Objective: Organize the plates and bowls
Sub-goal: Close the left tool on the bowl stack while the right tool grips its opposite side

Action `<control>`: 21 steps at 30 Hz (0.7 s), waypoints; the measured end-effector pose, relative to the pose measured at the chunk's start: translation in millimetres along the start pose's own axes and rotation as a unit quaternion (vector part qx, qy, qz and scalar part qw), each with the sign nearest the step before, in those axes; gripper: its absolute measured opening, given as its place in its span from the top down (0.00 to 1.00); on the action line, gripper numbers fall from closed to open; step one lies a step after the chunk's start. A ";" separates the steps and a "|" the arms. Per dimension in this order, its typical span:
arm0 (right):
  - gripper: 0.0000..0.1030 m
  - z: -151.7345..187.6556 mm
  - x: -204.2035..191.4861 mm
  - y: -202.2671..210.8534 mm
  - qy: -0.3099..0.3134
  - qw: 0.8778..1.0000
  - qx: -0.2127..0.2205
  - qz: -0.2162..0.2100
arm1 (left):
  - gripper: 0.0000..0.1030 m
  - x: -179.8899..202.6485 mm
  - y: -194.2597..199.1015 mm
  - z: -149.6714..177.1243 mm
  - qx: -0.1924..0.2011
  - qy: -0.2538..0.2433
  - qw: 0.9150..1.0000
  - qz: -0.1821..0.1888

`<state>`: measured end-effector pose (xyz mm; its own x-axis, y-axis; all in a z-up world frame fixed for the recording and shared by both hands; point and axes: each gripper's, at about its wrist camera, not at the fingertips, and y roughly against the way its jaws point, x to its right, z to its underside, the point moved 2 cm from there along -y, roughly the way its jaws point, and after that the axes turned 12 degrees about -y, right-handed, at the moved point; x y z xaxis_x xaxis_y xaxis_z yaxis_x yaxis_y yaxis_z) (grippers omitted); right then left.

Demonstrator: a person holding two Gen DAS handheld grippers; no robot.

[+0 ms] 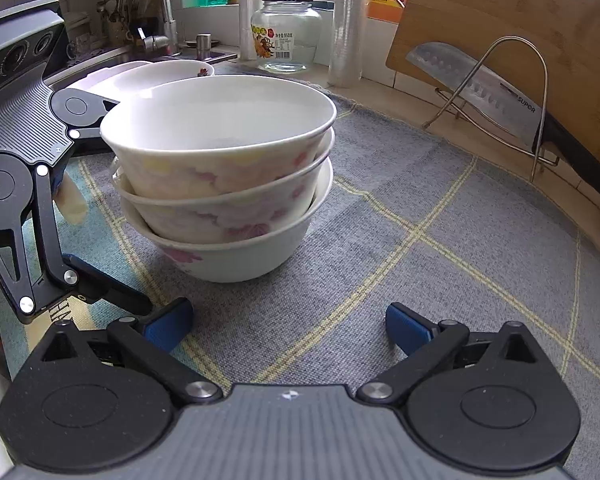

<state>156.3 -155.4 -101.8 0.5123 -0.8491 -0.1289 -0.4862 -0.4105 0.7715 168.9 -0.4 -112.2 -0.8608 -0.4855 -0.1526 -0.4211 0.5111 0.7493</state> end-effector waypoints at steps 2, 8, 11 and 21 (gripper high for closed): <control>0.00 -2.0 -0.8 -0.9 -0.003 1.000 -0.004 0.003 | 0.00 -1.9 -0.5 0.8 0.007 -0.010 1.000 0.009; 0.00 -8.5 -2.7 -5.3 -0.011 1.000 -0.018 0.012 | 0.00 -6.8 -3.3 2.2 0.026 -0.022 0.999 0.018; 0.00 -11.1 -4.2 -7.9 -0.017 0.999 -0.026 0.019 | 0.00 -8.9 -4.9 2.0 0.029 -0.022 0.999 0.017; 0.00 -23.9 -10.8 -13.5 0.034 0.998 -0.043 0.012 | 0.04 -12.6 -2.7 -0.5 0.018 -0.063 0.996 0.054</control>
<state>174.2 -132.7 -96.0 0.5497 -0.8324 -0.0701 -0.4378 -0.3585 0.8245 181.0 4.0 -112.0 -0.9296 -0.3352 -0.1533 -0.3322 0.5817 0.7425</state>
